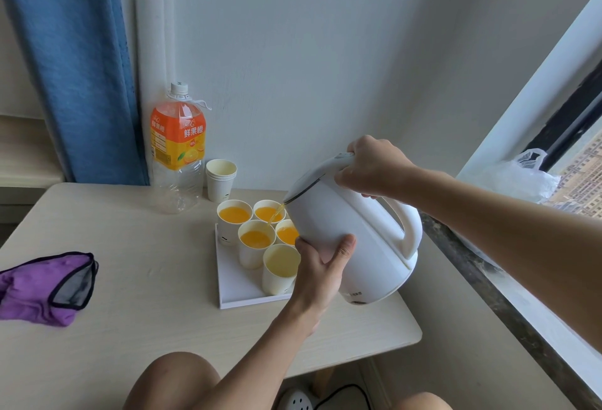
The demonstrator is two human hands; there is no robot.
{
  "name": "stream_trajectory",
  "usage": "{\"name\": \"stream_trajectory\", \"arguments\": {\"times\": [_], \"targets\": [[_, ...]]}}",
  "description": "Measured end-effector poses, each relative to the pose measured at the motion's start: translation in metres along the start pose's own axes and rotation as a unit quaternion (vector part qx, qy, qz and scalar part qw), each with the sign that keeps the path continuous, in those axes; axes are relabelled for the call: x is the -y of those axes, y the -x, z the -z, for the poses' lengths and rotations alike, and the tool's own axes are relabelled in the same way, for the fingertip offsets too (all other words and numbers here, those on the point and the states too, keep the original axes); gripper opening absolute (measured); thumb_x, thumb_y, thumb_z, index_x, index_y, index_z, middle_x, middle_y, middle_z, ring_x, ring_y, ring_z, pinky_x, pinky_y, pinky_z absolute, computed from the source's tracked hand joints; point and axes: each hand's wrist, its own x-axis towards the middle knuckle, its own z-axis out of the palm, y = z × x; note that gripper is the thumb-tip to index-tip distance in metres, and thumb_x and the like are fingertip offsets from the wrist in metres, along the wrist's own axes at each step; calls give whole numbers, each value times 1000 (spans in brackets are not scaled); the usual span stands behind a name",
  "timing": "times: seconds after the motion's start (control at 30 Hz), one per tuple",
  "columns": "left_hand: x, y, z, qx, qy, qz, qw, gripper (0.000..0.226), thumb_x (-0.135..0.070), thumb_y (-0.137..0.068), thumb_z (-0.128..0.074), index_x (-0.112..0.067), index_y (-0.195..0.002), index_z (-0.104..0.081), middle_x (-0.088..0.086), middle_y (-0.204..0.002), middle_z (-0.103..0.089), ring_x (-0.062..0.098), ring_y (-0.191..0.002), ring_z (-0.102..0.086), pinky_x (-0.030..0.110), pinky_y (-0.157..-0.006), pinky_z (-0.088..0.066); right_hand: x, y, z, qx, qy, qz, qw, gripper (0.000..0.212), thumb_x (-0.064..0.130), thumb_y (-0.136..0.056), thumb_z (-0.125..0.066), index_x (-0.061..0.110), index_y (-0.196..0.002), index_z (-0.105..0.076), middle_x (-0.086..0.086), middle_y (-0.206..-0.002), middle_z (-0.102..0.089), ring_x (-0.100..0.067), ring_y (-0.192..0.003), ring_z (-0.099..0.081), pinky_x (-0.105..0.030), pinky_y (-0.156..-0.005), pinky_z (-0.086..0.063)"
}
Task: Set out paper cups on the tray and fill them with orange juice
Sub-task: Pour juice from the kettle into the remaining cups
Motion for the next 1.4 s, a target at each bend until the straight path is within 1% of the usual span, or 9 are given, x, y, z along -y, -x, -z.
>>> {"name": "stream_trajectory", "arguments": {"times": [0.13, 0.53, 0.7, 0.87, 0.97, 1.07, 1.2, 1.3, 1.4], "targets": [[0, 0, 0, 3, -1, -3, 1000, 78, -54, -77, -75, -19, -135, -37, -11, -130, -63, 4, -116, -63, 36, -97, -57, 0, 0, -1, -1, 0, 1, 1000, 17, 11, -72, -52, 4, -82, -63, -12, -62, -70, -26, -50, -61, -35, -63, -58], [1, 0, -1, 6, -4, -5, 1000, 77, -52, -77, -73, -19, -135, -36, -8, -131, -63, 9, -118, -63, 40, -97, -58, 2, -1, -1, 4, 9, 7, 1000, 7, 13, -74, -54, 8, -77, -58, -8, -59, -65, -26, -54, -63, -29, -61, -54], [2, 0, -1, 6, -7, -5, 1000, 77, -53, -77, -73, -19, -135, -36, -8, -132, -62, 10, -118, -63, 36, -93, -58, 0, -1, -2, 2, 9, 11, 1000, 6, 14, -74, -54, 8, -77, -56, -8, -61, -66, -26, -54, -63, -32, -62, -56], [2, 0, 0, 6, 0, 1, 1000, 77, -56, -79, -78, -21, -134, -38, -9, -130, -63, 7, -117, -64, 40, -98, -57, -2, 0, -3, 0, -2, 13, 1000, 9, 16, -74, -53, 9, -77, -54, -9, -64, -64, -28, -56, -64, -35, -64, -57], [3, 0, 0, -3, -10, -11, 1000, 78, -54, -74, -77, -20, -133, -39, -10, -130, -63, 0, -113, -64, 26, -93, -56, -8, 3, -3, -18, -26, 3, 999, 14, 17, -73, -54, 7, -82, -59, -9, -66, -63, -31, -61, -63, -36, -63, -57], [0, 1, 1, -16, -45, -44, 998, 81, -54, -71, -77, -19, -133, -39, -10, -129, -62, -3, -111, -63, 15, -85, -52, -20, 13, -4, -48, -80, -11, 996, 6, 17, -71, -58, 12, -74, -61, -6, -63, -62, -31, -64, -63, -36, -60, -55], [0, 8, 0, -17, -89, -77, 993, 92, -64, -66, -77, -21, -137, -37, -11, -131, -62, 3, -116, -62, 15, -86, -53, -37, 30, -2, -61, -160, -27, 985, 7, 19, -62, -57, 12, -62, -57, -6, -57, -57, -26, -53, -51, -35, -54, -48], [2, 17, -5, -6, -93, -58, 994, 83, -56, -74, -79, -21, -136, -36, -9, -132, -61, 3, -116, -62, 11, -85, -52, -41, 35, 0, -57, -156, -23, 986, 6, 17, -64, -59, 11, -62, -57, -6, -56, -57, -25, -52, -50, -36, -53, -48], [5, 24, -11, -2, -89, -24, 996, 72, -45, -85, -80, -18, -135, -36, -7, -133, -59, -1, -113, -61, 7, -81, -50, -42, 35, -1, -43, -135, -16, 990, 6, 15, -67, -60, 8, -68, -62, -7, -57, -57, -25, -52, -51, -43, -52, -52]]}}
